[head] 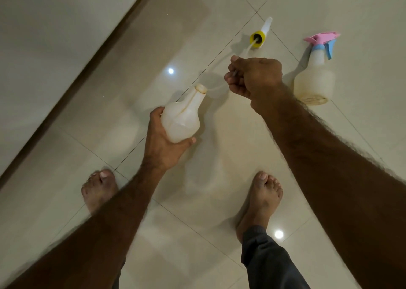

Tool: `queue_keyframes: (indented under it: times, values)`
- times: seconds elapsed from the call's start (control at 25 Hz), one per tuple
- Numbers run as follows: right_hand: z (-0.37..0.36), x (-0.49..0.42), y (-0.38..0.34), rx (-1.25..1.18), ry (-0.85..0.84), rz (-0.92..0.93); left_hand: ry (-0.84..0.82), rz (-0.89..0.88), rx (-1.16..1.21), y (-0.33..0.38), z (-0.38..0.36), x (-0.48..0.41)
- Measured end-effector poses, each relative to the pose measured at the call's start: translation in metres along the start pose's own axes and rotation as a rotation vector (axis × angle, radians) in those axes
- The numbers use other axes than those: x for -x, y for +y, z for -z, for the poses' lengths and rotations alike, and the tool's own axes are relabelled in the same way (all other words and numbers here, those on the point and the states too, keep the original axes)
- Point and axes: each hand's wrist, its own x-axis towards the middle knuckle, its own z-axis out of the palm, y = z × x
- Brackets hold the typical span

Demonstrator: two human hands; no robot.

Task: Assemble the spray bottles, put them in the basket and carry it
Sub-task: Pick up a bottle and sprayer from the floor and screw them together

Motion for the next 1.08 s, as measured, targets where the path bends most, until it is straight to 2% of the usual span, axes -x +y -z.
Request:
queue_keyframes:
  times: [0.32,0.6,0.84,1.0,1.08]
  values:
    - [0.012,0.005,-0.004,0.006,-0.045,0.067,-0.015,-0.053,-0.123,-0.012,0.021,-0.003]
    - [0.005,0.008,0.01,0.077,-0.126,-0.002,-0.055,-0.141,-0.177,-0.005,0.026,-0.006]
    - [-0.01,0.02,0.028,0.017,-0.063,-0.039,-0.074,-0.156,-0.185,0.005,0.02,-0.004]
    - [-0.024,0.029,0.049,-0.115,0.037,-0.146,-0.086,-0.146,-0.19,0.011,0.012,-0.003]
    - [-0.025,0.028,0.056,-0.098,0.043,-0.2,-0.109,-0.12,-0.249,0.009,0.01,-0.003]
